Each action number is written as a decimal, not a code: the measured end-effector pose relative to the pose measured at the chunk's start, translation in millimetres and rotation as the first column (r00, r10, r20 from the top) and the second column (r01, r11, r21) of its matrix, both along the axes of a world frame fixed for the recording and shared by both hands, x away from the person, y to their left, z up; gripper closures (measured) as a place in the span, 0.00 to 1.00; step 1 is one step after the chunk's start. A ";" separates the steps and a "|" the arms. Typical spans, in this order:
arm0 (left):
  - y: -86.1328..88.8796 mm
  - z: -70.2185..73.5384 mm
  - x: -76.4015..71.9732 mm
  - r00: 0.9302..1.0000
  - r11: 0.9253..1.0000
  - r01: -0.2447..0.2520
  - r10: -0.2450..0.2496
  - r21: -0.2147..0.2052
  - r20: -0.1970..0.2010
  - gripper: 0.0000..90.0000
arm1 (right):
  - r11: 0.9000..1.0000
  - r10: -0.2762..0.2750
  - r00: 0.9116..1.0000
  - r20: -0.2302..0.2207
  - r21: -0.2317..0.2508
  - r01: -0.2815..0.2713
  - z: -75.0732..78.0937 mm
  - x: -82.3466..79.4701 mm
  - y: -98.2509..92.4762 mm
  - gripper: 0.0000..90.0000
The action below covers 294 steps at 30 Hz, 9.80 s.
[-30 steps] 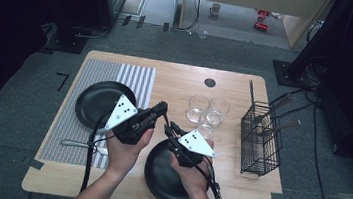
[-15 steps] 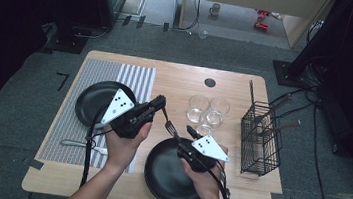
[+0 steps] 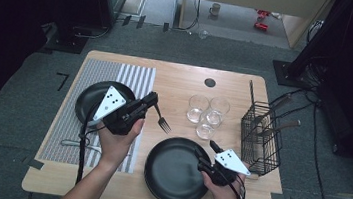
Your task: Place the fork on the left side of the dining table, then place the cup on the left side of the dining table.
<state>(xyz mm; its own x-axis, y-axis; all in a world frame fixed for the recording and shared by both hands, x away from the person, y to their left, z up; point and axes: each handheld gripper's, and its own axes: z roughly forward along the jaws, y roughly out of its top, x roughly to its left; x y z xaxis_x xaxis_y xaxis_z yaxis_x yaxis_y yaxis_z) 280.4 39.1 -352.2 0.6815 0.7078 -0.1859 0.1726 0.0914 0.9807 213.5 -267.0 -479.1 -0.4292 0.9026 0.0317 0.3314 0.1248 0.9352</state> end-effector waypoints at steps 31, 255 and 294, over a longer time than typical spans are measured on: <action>37.6 -10.0 15.9 0.994 0.995 -0.104 0.104 -0.005 -0.019 0.99 | 0.999 -0.035 0.996 -0.085 -0.022 0.033 -35.0 -53.8 -55.6 0.32; 139.7 -95.2 108.6 0.912 0.971 -0.203 0.235 0.127 -0.335 0.11 | 0.980 -0.121 0.941 -0.317 -0.190 0.063 -46.0 -31.3 -63.9 0.14; 93.5 -114.4 20.7 0.954 0.957 -0.084 0.158 0.277 -0.256 0.11 | 0.990 -0.074 0.984 -0.160 -0.129 0.053 13.9 -16.4 -32.3 0.19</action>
